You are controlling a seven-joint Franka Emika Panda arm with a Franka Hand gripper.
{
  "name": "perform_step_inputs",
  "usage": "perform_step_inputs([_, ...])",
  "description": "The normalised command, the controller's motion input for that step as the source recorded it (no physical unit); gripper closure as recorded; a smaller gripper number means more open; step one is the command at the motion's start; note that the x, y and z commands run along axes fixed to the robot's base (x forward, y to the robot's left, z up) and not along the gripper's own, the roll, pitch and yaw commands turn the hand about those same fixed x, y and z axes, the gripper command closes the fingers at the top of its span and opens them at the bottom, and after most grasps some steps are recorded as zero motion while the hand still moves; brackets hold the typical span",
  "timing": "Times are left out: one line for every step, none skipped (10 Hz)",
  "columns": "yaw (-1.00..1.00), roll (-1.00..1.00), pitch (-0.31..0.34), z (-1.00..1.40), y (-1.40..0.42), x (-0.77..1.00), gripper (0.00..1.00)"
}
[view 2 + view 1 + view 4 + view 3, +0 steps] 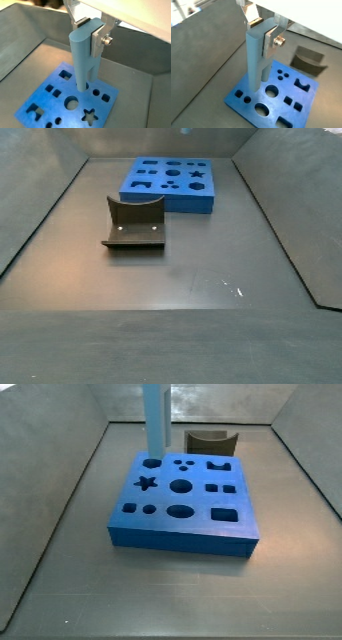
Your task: Insert the square-circle object.
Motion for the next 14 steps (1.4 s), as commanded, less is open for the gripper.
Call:
perform_step_inputs([-0.95, 0.20, 0.044, 0.00, -0.05, -0.12, 1.00])
perform_step_inputs([-0.97, 0.18, 0.043, 0.01, -0.04, -0.11, 1.00])
perform_step_inputs([-1.00, 0.13, 0.017, 0.04, -0.01, -0.07, 1.00])
perform_step_inputs([-1.00, 0.09, 0.000, 0.05, 0.00, -0.03, 1.00])
perform_step_inputs([-1.00, 0.05, 0.000, 0.00, 0.00, 0.00, 1.00])
perform_step_inputs([-1.00, 0.00, 0.000, -0.02, 0.00, 0.00, 1.00])
perform_step_inputs([-1.00, 0.00, 0.000, -0.22, -0.03, 0.00, 1.00])
perform_step_inputs([-1.00, 0.00, 0.000, -0.33, -0.03, 0.00, 1.00])
perform_step_inputs([-1.00, -0.03, 0.000, -0.37, 0.00, 0.00, 1.00])
perform_step_inputs([-1.00, -0.04, 0.000, -0.36, 0.00, 0.00, 1.00])
perform_step_inputs([-1.00, -0.03, 0.000, -0.35, 0.00, 0.00, 1.00])
perform_step_inputs([-1.00, 0.00, 0.000, -0.28, 0.00, 0.00, 1.00])
perform_step_inputs([-1.00, 0.00, 0.000, -0.25, 0.00, 0.00, 1.00])
perform_step_inputs([-1.00, 0.00, 0.000, -0.23, 0.00, 0.00, 1.00])
